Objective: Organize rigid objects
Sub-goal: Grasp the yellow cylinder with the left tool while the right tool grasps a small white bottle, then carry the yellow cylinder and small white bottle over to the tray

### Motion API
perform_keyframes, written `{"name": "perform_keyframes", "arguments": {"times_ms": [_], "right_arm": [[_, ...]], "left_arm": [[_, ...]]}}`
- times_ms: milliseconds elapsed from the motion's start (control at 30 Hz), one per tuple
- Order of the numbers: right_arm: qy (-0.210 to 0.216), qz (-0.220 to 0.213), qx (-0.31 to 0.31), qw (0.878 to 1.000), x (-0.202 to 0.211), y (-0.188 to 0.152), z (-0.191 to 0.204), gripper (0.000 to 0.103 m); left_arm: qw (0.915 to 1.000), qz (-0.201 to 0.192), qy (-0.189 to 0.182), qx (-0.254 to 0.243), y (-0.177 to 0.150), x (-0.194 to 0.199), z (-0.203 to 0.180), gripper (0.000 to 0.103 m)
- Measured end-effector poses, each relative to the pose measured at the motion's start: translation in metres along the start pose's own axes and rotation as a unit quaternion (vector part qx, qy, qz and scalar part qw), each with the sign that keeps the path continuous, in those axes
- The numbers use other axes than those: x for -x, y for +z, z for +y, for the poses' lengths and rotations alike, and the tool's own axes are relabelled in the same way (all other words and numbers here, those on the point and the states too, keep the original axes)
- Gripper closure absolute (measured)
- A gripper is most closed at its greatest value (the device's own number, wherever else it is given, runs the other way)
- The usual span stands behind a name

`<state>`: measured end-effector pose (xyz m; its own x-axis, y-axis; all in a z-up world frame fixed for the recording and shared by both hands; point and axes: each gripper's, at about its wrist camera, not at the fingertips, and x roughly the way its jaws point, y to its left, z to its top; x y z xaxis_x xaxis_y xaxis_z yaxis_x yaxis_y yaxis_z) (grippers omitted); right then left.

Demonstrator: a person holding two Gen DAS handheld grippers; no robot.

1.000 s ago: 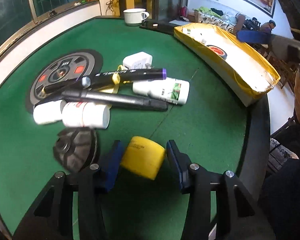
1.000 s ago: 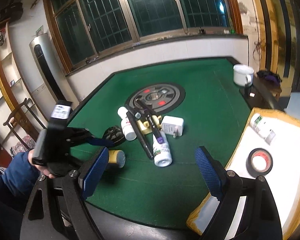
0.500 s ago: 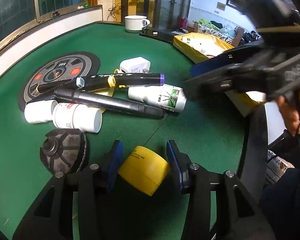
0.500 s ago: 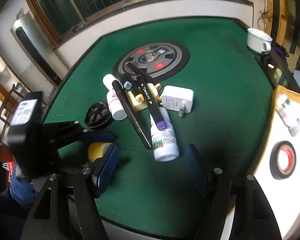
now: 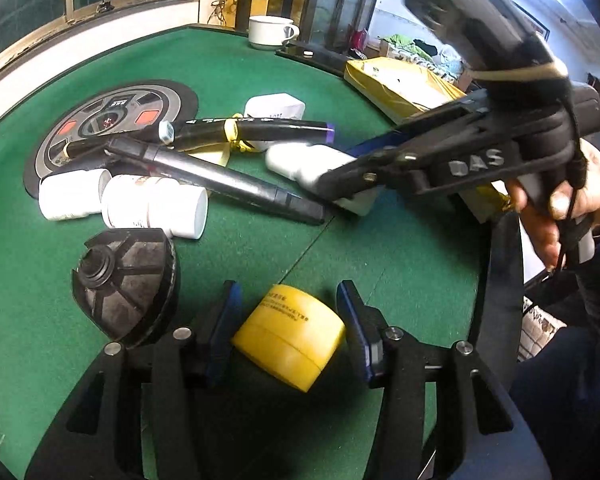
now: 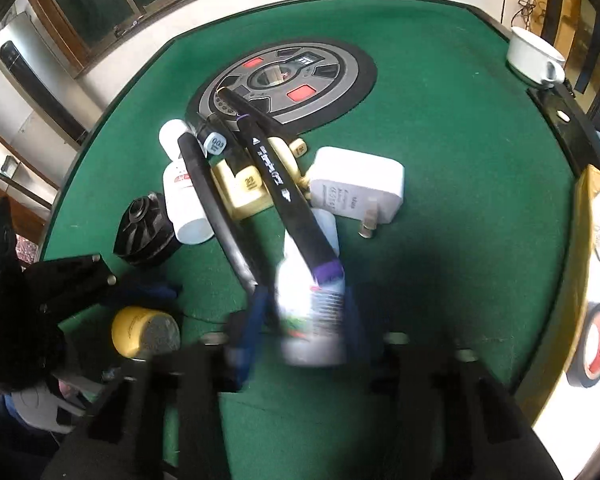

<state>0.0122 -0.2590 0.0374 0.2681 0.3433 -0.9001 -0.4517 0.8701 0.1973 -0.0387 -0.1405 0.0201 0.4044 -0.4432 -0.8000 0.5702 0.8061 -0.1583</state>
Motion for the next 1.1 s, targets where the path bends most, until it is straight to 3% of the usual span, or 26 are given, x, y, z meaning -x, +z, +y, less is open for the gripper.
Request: {"name": "perform_keyframes", "arguments": {"times_ms": [300, 600, 733, 800, 900, 967, 1100], "right_arm": [[0.019, -0.02, -0.024, 0.999, 0.024, -0.051, -0.006, 0.072], [0.018, -0.043, -0.024, 0.999, 0.027, -0.066, -0.004, 0.072], [0.012, -0.044, -0.016, 0.999, 0.024, -0.069, 0.002, 0.072], [0.014, -0.04, -0.017, 0.999, 0.018, -0.07, 0.004, 0.071], [0.008, -0.054, -0.01, 0.998, 0.018, -0.073, 0.006, 0.072], [0.009, -0.056, -0.01, 0.998, 0.018, -0.074, 0.006, 0.072], [0.009, -0.054, -0.006, 0.998, 0.02, -0.076, 0.006, 0.072]], "left_arm": [[0.9999, 0.004, -0.009, -0.012, -0.006, 0.006, 0.003, 0.055], [0.9997, 0.012, 0.02, 0.006, -0.016, 0.011, 0.001, 0.054], [0.9993, 0.011, 0.032, 0.018, -0.023, 0.013, 0.0, 0.04], [0.999, 0.006, 0.036, 0.025, -0.026, 0.015, 0.0, 0.04], [0.9984, 0.001, 0.043, 0.037, -0.028, 0.017, 0.001, 0.043], [0.9977, 0.0, 0.049, 0.047, -0.028, 0.018, 0.002, 0.055], [0.996, 0.001, 0.052, 0.072, -0.027, 0.018, 0.003, 0.055]]}}
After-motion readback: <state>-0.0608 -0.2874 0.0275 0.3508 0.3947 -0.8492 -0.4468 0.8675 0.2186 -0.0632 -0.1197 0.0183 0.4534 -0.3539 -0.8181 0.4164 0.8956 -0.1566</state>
